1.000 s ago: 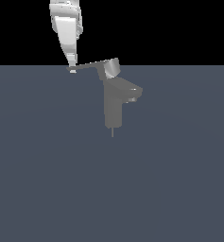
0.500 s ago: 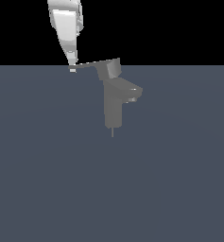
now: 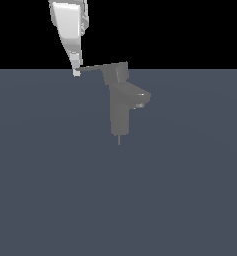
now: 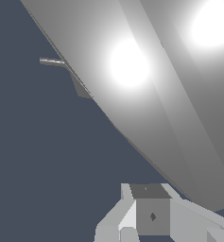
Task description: Turn on the faucet by rotating a designated handle.
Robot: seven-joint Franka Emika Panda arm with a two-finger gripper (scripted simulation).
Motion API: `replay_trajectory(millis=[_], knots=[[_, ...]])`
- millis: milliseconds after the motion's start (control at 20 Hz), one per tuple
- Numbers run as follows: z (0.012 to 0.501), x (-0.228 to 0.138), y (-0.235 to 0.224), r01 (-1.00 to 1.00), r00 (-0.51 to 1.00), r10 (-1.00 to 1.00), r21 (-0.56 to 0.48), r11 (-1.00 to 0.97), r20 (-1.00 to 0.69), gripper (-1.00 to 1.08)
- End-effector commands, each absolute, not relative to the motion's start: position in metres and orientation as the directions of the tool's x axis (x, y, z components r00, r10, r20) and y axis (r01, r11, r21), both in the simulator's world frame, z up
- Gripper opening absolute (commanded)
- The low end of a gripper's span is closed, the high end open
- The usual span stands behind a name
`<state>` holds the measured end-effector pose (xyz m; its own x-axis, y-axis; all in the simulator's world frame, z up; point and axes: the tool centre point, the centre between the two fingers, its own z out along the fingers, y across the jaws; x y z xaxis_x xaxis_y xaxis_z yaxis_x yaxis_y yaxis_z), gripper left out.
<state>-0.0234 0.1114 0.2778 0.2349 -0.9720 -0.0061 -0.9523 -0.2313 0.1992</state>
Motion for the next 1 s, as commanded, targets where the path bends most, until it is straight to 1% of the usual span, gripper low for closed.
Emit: replay_trajectory(millis=[0, 100, 950], knots=[[0.283, -0.031, 0.111, -0.953, 0.236, -0.972, 0.196, -0.233, -0.004, -1.00], [0.278, -0.029, 0.110, -0.952, 0.235, -0.972, 0.201, -0.231, -0.007, -1.00], [0.290, -0.064, 0.059, -0.952, 0.236, -0.972, 0.198, -0.232, -0.006, -1.00]])
